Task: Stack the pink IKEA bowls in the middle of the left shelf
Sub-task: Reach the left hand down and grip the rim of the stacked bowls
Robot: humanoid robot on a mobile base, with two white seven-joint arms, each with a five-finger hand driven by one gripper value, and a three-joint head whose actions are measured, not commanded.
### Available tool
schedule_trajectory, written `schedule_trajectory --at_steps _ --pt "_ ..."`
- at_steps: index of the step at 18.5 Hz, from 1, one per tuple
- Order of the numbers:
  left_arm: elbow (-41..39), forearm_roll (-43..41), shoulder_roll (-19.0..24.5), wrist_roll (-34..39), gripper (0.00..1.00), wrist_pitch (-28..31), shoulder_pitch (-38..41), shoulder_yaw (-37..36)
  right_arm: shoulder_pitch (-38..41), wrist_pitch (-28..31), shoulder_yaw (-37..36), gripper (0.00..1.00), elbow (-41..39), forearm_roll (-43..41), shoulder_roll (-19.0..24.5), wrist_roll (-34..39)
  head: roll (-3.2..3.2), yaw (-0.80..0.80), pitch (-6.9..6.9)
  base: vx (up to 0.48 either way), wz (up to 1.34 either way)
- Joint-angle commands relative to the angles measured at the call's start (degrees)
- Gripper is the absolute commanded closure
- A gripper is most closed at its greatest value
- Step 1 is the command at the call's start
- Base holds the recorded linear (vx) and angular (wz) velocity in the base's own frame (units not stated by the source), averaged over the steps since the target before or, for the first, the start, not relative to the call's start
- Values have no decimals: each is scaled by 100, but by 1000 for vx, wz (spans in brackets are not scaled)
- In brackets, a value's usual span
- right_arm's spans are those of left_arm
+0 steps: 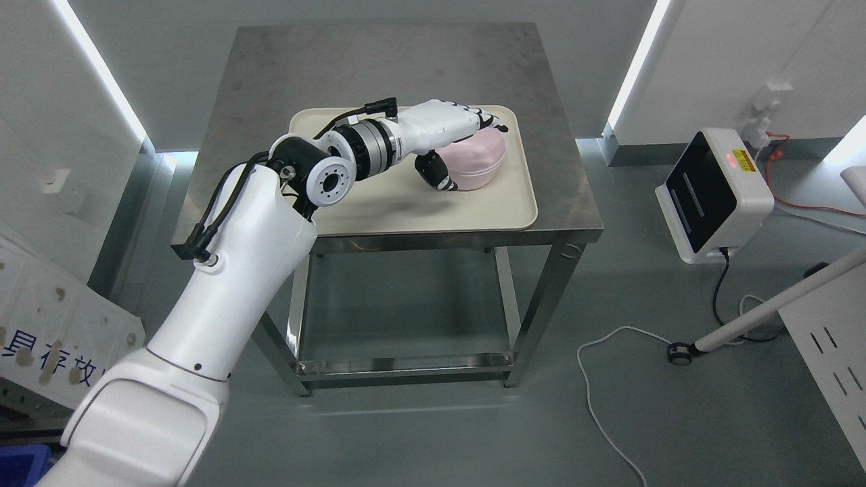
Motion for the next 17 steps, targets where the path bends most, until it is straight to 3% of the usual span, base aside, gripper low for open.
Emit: schedule_trajectory --at_steps 1,9,15,17 --pt "428 -210 -176 -62 17 49 -82 -231 167 -5 -61 0 -193 0 -100 3 0 0 0 0 0" --pt "1298 -245 -176 -18 31 75 -161 -258 167 -5 -61 0 -193 0 -100 3 0 0 0 0 0" --pt "1413 -237 -176 9 36 427 -170 -161 167 -6 -70 0 -193 0 -100 3 0 0 0 0 0" --pt "1404 -210 -176 0 44 410 -161 -143 167 -14 -70 0 -193 0 -100 3 0 0 0 0 0"
